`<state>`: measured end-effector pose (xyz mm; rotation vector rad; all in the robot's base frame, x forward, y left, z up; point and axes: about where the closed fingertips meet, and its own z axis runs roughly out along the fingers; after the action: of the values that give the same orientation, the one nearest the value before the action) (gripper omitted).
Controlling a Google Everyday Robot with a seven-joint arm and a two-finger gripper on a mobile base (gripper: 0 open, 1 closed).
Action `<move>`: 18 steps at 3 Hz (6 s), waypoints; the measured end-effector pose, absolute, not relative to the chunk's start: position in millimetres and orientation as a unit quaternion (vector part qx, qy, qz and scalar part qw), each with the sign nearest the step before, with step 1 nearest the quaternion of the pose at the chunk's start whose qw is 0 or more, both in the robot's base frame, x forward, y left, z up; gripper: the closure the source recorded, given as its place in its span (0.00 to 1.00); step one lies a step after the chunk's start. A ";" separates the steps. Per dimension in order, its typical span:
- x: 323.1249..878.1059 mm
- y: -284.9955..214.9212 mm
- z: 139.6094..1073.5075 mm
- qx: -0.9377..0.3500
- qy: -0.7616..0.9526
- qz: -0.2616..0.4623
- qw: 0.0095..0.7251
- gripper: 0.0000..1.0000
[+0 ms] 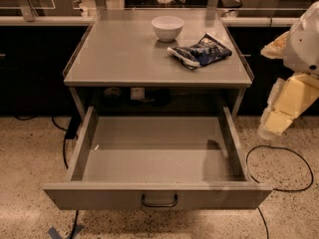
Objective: Place blue chip bag into top drawer
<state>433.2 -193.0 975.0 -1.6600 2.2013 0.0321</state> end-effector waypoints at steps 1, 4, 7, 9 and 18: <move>439.6 -190.9 980.6 -0.591 0.784 0.005 0.190 0.00; 482.7 -200.9 988.8 -0.566 0.803 -0.020 0.187 0.00; 530.8 -172.2 997.0 -0.597 0.781 -0.046 0.177 0.00; 545.1 -171.7 1001.2 -0.595 0.783 -0.043 0.179 0.00; 742.8 -201.6 983.7 -0.492 0.833 -0.068 0.245 0.00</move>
Offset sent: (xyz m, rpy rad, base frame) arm 0.0323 0.0042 0.0135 -0.0405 0.0040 -0.0160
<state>742.8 -201.6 983.7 -1.3433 2.2738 -0.1845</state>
